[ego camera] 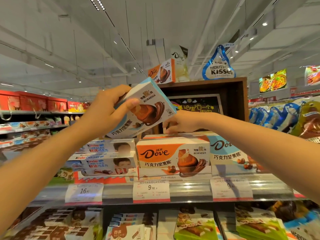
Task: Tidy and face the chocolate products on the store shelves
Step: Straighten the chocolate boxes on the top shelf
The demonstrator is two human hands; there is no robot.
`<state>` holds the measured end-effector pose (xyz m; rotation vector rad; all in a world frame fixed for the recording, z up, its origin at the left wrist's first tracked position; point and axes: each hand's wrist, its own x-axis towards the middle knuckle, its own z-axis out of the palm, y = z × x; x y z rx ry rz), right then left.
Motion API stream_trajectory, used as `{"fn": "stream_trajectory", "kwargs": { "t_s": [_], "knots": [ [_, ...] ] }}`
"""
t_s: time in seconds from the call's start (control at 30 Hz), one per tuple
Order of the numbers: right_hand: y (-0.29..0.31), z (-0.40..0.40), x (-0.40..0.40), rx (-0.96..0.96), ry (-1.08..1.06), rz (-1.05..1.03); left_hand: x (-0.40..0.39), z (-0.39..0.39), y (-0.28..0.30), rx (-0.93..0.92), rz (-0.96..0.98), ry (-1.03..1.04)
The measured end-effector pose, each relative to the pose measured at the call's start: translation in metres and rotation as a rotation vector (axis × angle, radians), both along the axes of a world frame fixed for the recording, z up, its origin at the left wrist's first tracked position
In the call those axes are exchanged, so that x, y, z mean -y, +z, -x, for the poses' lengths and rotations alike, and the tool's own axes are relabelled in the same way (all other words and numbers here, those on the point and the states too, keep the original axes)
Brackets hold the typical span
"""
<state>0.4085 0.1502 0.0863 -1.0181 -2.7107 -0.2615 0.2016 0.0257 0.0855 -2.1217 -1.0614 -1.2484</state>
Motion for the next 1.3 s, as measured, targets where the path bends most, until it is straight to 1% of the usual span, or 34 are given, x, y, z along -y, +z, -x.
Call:
{"fn": "stream_trajectory", "kwargs": {
  "t_s": [0.13, 0.23, 0.27, 0.3, 0.4, 0.43, 0.47, 0.5, 0.57, 0.67, 0.77, 0.87, 0.97, 1.03, 1.1, 1.17, 1.2, 1.23, 1.3],
  "knots": [
    [0.004, -0.033, 0.004, -0.053, 0.016, 0.161, -0.006, -0.004, -0.002, -0.026, -0.015, -0.020],
    [-0.005, -0.053, 0.000, -0.034, 0.024, 0.173, -0.009, -0.011, 0.001, -0.021, -0.011, -0.025],
    [-0.009, -0.058, 0.001, -0.070, 0.037, 0.181, -0.011, -0.014, 0.002, -0.020, -0.016, -0.037],
    [-0.009, -0.062, 0.003, -0.167, 0.053, 0.206, -0.012, -0.019, 0.004, -0.024, -0.020, -0.046],
    [0.005, -0.076, 0.019, -0.670, 0.146, 0.399, -0.019, -0.036, 0.009, -0.051, 0.010, -0.054],
    [0.011, -0.081, 0.025, -0.795, 0.203, 0.457, -0.022, -0.041, 0.010, -0.063, 0.029, -0.060],
    [0.016, -0.086, 0.032, -0.852, 0.258, 0.484, -0.025, -0.047, 0.011, -0.080, 0.038, -0.067],
    [0.019, -0.091, 0.039, -0.840, 0.301, 0.465, -0.029, -0.052, 0.012, -0.105, 0.040, -0.073],
    [0.019, -0.098, 0.054, -0.752, 0.327, 0.386, -0.035, -0.064, 0.013, -0.150, 0.033, -0.075],
    [0.015, -0.108, 0.066, -0.712, 0.261, 0.254, -0.042, -0.084, 0.015, -0.176, 0.030, -0.099],
    [0.013, -0.117, 0.069, -0.742, 0.195, 0.122, -0.049, -0.100, 0.019, -0.165, 0.063, -0.119],
    [0.012, -0.136, 0.070, -0.793, 0.156, 0.047, -0.054, -0.104, 0.026, -0.119, 0.120, -0.106],
    [0.012, -0.163, 0.071, -0.862, 0.137, 0.071, -0.058, -0.103, 0.028, -0.042, 0.245, -0.097],
    [0.010, -0.178, 0.071, -0.912, 0.116, 0.097, -0.062, -0.103, 0.025, 0.055, 0.379, -0.185],
    [0.008, -0.186, 0.071, -0.914, 0.077, 0.111, -0.067, -0.107, 0.022, 0.130, 0.451, -0.268],
    [0.007, -0.188, 0.070, -0.875, 0.006, 0.087, -0.068, -0.113, 0.021, 0.163, 0.474, -0.309],
    [0.008, -0.188, 0.073, -0.834, -0.037, 0.039, -0.068, -0.116, 0.020, 0.170, 0.487, -0.329],
    [0.009, -0.186, 0.075, -0.772, -0.076, -0.037, -0.068, -0.120, 0.019, 0.168, 0.503, -0.346],
    [0.010, -0.180, 0.081, -0.600, -0.091, -0.267, -0.067, -0.128, 0.017, 0.134, 0.525, -0.366]
  ]
}}
